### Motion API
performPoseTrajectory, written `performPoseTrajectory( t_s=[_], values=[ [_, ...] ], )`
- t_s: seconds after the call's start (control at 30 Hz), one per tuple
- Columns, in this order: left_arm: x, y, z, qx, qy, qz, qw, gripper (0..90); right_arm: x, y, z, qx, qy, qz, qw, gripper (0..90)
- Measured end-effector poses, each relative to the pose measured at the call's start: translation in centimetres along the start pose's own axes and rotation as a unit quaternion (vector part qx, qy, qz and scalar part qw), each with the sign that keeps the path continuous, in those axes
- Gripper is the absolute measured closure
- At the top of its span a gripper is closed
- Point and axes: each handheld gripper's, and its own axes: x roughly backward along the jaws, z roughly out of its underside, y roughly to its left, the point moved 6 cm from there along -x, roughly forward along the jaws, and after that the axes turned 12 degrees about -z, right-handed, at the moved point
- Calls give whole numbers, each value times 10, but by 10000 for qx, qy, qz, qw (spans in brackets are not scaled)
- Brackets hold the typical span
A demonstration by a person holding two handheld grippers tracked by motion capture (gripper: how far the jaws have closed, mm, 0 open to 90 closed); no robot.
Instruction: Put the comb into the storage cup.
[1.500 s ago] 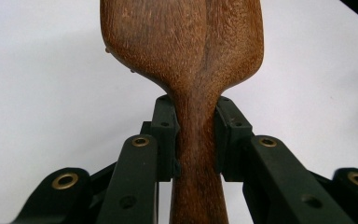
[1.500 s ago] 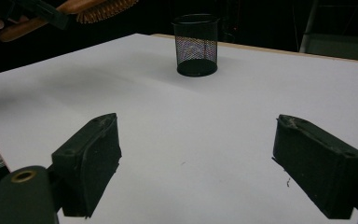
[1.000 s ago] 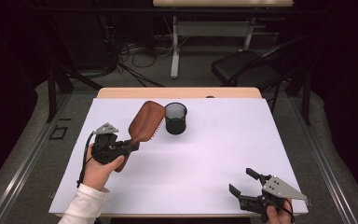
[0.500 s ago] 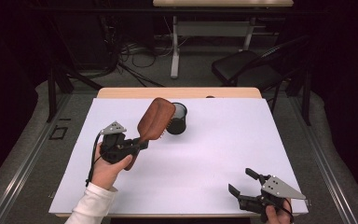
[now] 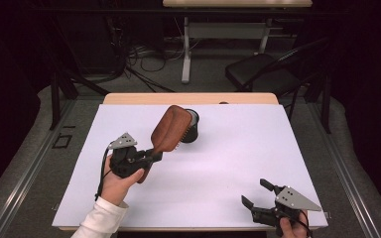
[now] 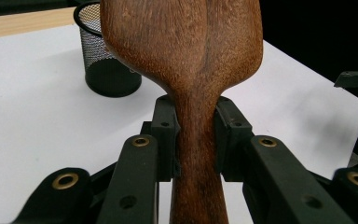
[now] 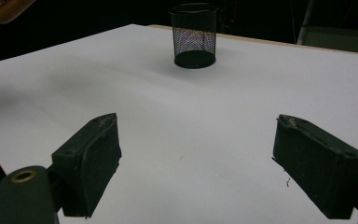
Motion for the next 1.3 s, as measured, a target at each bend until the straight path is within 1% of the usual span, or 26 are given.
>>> performPoseTrajectory(
  t_s=[0.1,0.23,0.33,0.47,0.53,0.63,0.7,0.83,0.87,0.93,1.0,1.07,1.17,1.3],
  values=[
    [0,0,1,40,-28,24,10000,729,-2,1,0,8,58,-13,10000,141],
    [-1,-1,2,28,-57,8,10000,728,-6,2,1,-18,150,-24,9999,141],
    [0,-1,3,26,-74,16,10000,728,-9,2,0,45,187,-35,9998,141],
    [0,-2,4,35,-79,13,10000,728,-15,3,-3,-5,273,-98,9996,141],
    [0,-3,5,11,-71,2,10000,728,-18,4,-4,-58,353,-173,9992,142],
    [-1,-4,5,13,-74,9,10000,728,-23,6,-7,-53,432,-284,9986,142],
    [0,-4,5,12,-83,24,10000,728,-25,7,-9,-8,443,-323,9985,142],
    [0,-5,5,5,-88,43,10000,728,-29,10,-15,-32,455,-409,9981,142],
    [0,-5,5,-30,-91,26,10000,729,-30,10,-17,-30,459,-433,9980,142],
    [0,-6,5,-27,-98,59,9999,728,-33,10,-20,-59,480,-481,9977,142],
    [-1,-7,5,-37,-129,38,9999,728,-37,11,-23,-65,505,-530,9973,142],
    [-1,-7,6,-24,-145,45,9999,728,-43,11,-26,-64,602,-578,9965,143],
    [-2,-7,6,-12,-148,55,9999,729,-50,12,-30,-8,694,-671,9953,142],
    [-3,-8,6,-9,-147,53,9999,728,-62,14,-39,-53,736,-690,9949,143]
  ],
)
